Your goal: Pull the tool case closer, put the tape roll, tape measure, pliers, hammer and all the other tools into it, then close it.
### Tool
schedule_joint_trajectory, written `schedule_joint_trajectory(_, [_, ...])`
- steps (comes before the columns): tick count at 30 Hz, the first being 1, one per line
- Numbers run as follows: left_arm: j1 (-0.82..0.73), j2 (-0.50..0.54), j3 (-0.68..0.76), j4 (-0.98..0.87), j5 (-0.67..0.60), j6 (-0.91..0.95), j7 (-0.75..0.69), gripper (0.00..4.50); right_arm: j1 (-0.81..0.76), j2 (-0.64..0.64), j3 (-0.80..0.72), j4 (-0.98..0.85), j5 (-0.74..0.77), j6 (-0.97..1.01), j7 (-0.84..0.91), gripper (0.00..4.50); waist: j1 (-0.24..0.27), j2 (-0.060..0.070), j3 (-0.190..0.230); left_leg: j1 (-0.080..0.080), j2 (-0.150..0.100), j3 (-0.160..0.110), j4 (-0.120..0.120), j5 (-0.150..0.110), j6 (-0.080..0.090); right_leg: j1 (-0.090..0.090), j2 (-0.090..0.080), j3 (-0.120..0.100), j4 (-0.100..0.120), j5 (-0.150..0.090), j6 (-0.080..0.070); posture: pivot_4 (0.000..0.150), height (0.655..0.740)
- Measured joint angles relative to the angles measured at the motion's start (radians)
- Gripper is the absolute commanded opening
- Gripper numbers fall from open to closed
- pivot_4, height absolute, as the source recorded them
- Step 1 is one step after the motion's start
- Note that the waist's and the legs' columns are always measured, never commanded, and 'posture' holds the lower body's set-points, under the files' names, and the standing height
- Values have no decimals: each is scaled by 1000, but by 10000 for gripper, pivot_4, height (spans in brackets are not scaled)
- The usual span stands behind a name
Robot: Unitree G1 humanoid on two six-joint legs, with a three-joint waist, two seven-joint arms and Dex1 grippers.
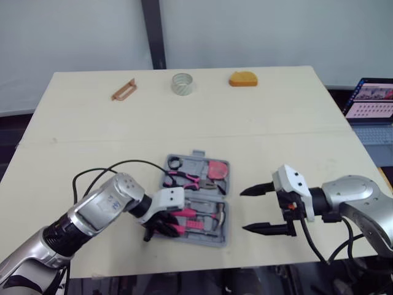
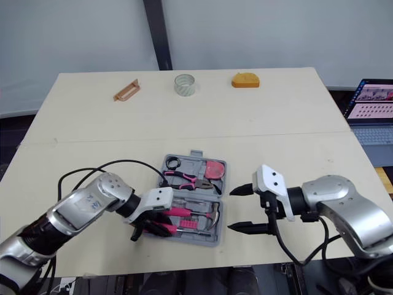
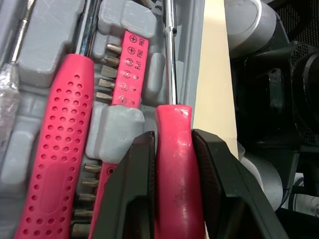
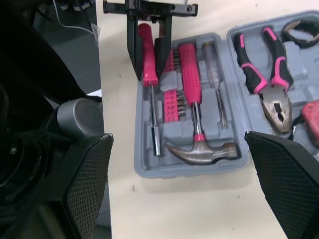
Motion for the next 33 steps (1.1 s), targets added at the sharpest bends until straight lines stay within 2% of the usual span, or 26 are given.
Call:
schedule_joint_trajectory(31, [-1, -37, -26, 1, 20, -4, 22, 6421, -15, -5, 0, -2, 3, 10, -4, 45000, 0, 0, 0, -1, 0, 0, 1, 0, 0, 0, 0, 0, 1, 0, 0, 1500, 7400])
schedule_joint_trajectory(32, [-1, -37, -27, 1, 20, -4, 22, 16500, -16, -5, 0, -2, 4, 11, -4, 45000, 0, 0, 0, -1, 0, 0, 1, 0, 0, 0, 0, 0, 1, 0, 0, 1500, 7400])
schedule_joint_trajectory(33, [-1, -37, -27, 1, 20, -5, 22, 20237, -17, -5, 0, -2, 4, 12, -4, 45000, 0, 0, 0, -1, 0, 0, 1, 0, 0, 0, 0, 0, 1, 0, 0, 1500, 7400])
